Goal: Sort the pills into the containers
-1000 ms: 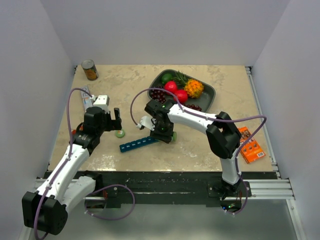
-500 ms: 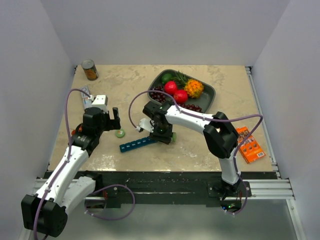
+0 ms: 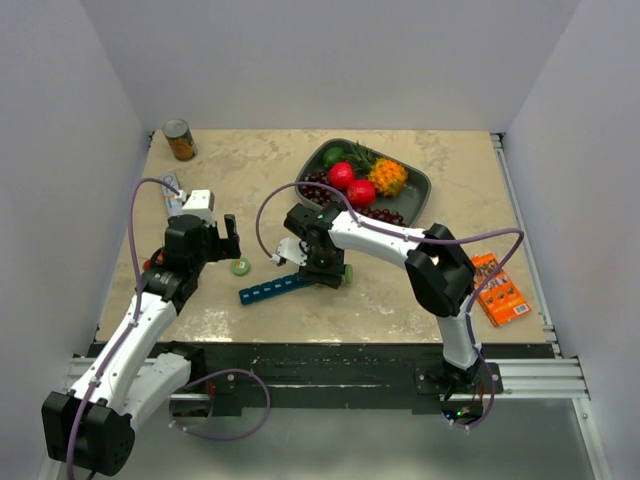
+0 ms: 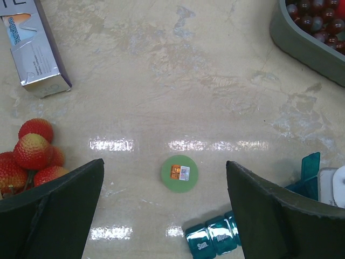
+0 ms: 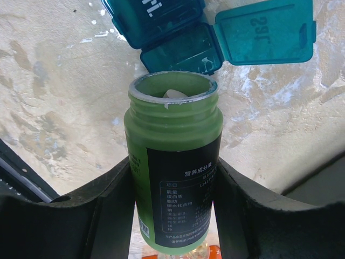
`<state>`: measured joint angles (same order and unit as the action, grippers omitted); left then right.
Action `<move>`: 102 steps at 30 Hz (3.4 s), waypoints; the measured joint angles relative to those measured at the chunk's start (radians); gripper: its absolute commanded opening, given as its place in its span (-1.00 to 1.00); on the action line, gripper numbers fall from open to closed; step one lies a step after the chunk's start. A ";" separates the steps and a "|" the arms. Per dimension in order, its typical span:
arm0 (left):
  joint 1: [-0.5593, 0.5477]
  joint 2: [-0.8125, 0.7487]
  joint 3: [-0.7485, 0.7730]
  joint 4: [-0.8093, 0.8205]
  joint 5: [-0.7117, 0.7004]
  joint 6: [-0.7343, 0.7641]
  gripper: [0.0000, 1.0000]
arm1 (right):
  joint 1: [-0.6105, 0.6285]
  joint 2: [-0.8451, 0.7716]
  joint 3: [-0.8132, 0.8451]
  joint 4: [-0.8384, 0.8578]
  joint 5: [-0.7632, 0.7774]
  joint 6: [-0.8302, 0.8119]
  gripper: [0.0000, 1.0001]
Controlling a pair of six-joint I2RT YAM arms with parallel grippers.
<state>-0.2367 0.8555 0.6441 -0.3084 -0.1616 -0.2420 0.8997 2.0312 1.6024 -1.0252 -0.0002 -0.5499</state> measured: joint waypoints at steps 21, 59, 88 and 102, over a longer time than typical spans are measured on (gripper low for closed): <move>0.000 -0.019 0.000 0.000 -0.003 0.000 0.99 | 0.003 0.000 0.004 -0.003 0.010 -0.010 -1.00; -0.143 -0.140 0.066 0.292 0.669 -0.507 0.99 | -0.268 -0.647 -0.271 0.253 -0.789 -0.064 -1.00; -0.591 0.208 0.291 0.119 0.326 -0.533 -1.00 | -0.305 -0.682 -0.385 0.382 -0.912 -0.042 -0.86; -0.587 0.140 0.243 0.157 0.303 -0.629 -1.00 | -0.325 -0.683 -0.398 0.445 -1.007 0.015 -0.19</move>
<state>-0.8242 0.9951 0.8867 -0.1516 0.1417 -0.8715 0.5743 1.3479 1.2045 -0.5800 -1.0073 -0.5346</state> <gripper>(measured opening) 0.554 0.545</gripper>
